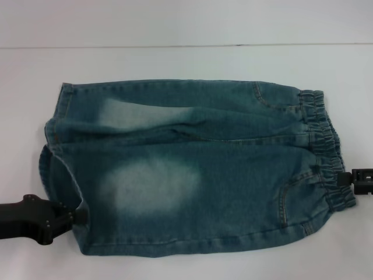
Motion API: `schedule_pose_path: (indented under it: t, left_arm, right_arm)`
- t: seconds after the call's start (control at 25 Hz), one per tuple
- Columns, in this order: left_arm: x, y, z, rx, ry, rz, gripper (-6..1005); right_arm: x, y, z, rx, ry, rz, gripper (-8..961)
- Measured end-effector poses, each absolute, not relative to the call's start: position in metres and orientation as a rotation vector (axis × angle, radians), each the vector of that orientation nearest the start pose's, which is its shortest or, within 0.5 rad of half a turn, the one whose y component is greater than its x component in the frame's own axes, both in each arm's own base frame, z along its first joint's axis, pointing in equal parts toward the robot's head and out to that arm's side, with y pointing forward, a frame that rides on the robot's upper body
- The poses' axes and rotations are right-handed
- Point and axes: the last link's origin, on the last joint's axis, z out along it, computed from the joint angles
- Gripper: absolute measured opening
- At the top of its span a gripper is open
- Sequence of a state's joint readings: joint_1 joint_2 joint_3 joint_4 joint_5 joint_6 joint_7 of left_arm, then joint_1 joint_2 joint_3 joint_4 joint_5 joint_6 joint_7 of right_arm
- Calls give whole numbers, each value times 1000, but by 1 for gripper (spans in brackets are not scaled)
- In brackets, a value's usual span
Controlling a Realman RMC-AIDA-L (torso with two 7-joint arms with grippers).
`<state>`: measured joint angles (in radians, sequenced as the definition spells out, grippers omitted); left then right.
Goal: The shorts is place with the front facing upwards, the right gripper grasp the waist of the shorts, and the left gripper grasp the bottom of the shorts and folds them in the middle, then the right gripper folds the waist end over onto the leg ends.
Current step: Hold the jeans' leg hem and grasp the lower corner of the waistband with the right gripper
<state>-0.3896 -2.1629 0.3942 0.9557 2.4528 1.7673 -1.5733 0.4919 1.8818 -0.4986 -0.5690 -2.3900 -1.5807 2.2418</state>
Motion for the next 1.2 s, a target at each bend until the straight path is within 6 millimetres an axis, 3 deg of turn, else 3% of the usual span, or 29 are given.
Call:
schedule_pose_path:
  t: [0.8,1.2]
  left_arm:
    - [-318,261,29,-2673,-1029,-434,46]
    - [-320,260,29,-2659,-1030,-443,47]
  right_arm:
    - [353,296,76,-2141,2041,438,880]
    - [361,287,77,-2110,2072,430,880]
